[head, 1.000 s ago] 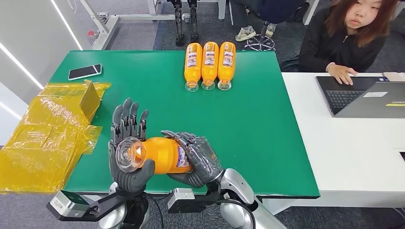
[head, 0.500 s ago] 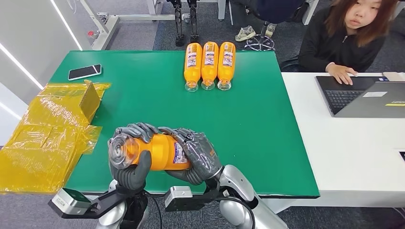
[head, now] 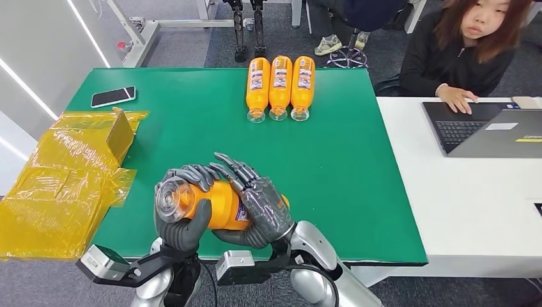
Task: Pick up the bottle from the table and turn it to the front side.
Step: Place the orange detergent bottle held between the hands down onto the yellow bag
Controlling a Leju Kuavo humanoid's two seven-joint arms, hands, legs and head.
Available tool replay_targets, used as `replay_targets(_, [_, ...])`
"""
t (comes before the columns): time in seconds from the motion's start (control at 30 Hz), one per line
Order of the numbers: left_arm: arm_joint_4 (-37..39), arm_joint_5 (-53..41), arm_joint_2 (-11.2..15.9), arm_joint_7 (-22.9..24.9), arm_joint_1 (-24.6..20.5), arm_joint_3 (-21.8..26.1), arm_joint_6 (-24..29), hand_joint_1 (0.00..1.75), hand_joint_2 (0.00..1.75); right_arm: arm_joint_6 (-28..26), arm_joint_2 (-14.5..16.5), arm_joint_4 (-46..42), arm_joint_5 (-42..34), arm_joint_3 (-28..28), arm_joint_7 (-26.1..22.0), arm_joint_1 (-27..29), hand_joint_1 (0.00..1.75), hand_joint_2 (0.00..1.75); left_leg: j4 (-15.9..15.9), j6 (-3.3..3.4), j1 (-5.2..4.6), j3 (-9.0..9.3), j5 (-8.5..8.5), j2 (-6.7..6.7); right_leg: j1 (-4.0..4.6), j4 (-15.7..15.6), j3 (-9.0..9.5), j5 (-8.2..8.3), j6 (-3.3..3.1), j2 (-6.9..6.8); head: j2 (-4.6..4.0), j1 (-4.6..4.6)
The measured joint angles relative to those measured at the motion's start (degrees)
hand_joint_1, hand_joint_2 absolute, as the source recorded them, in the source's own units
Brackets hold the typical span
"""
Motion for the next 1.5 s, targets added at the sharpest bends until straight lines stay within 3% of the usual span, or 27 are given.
replay_targets(0.17, [1.1,-0.4,0.0,0.0,-0.4,0.0,2.0,1.75,1.75,-2.7,0.2,-1.0,-1.2,0.0,-1.5,0.8,0.00,1.75,0.0,0.00,0.00,0.00,0.00,0.00,0.00,0.0,-0.01,0.00,0.00,0.00,0.00,-0.01])
replay_targets(0.33, [2.8,-2.2,0.5,0.0,-2.3,1.4,8.8,1.75,1.75,-8.6,0.9,-2.6,-4.4,-0.2,-5.8,2.5,0.00,1.75,0.0,-0.01,0.00,0.00,0.00,0.04,0.00,0.0,-0.02,0.00,0.00,0.03,0.00,-0.01])
replay_targets(0.43, [4.0,-2.9,1.2,0.0,-4.4,3.6,12.7,1.75,1.75,-9.5,1.6,-2.6,-5.6,-0.2,-6.9,2.8,0.00,1.75,0.0,-0.04,0.02,0.01,0.03,0.04,0.01,0.0,-0.03,0.03,-0.04,0.03,0.00,-0.01])
replay_targets(0.57, [5.8,-6.9,3.5,0.0,-8.5,6.9,19.8,1.75,1.75,-8.7,2.7,-1.9,-7.2,-0.2,-7.8,2.7,0.00,1.75,0.0,-0.15,0.04,0.01,0.11,0.03,0.02,0.1,-0.03,0.06,-0.09,0.03,0.00,-0.02])
replay_targets(0.73, [9.3,-19.7,7.6,0.0,-14.0,10.0,29.8,1.75,1.75,-8.2,3.1,-0.4,-9.9,0.1,-9.3,2.1,0.00,1.75,0.0,-0.20,0.05,0.02,0.15,0.03,0.03,0.1,-0.04,0.09,-0.14,0.03,0.00,0.00])
replay_targets(0.87, [12.6,-30.9,11.2,0.8,-18.2,11.7,32.3,1.75,1.75,-9.4,3.1,1.5,-12.8,0.5,-10.4,1.1,0.00,1.75,0.0,-0.20,0.04,0.02,0.16,0.02,0.03,0.1,-0.04,0.09,-0.14,0.02,0.00,0.00])
replay_targets(1.07, [19.9,-49.9,15.8,11.9,-24.3,10.6,33.6,1.75,1.75,-12.4,3.1,4.4,-14.0,0.6,-11.1,0.3,0.00,1.75,0.0,-0.19,0.04,0.03,0.17,0.03,0.03,0.1,-0.06,0.09,-0.14,0.05,0.00,0.01])
replay_targets(1.2, [26.7,-62.7,18.3,21.2,-27.8,6.9,31.6,1.68,1.75,-13.5,3.0,6.0,-14.6,0.6,-11.1,0.3,0.00,1.75,0.0,-0.20,0.03,0.03,0.17,0.05,0.03,0.1,-0.08,0.09,-0.14,0.08,0.00,0.00])
replay_targets(1.27, [31.2,-68.9,19.5,25.9,-29.5,4.1,30.9,1.73,1.75,-14.0,3.0,6.8,-14.9,0.6,-11.2,0.2,0.00,1.75,0.0,-0.20,0.04,0.02,0.16,0.12,0.03,0.1,-0.10,0.11,-0.17,0.17,0.00,0.00])
replay_targets(1.5, [44.2,-76.7,23.9,36.2,-32.7,-1.1,26.2,1.75,1.75,-14.6,2.3,8.1,-15.5,0.6,-10.7,0.4,0.00,1.75,0.0,-0.22,0.04,0.03,0.15,0.38,0.03,0.1,-0.23,0.14,-0.23,0.47,0.00,0.01])
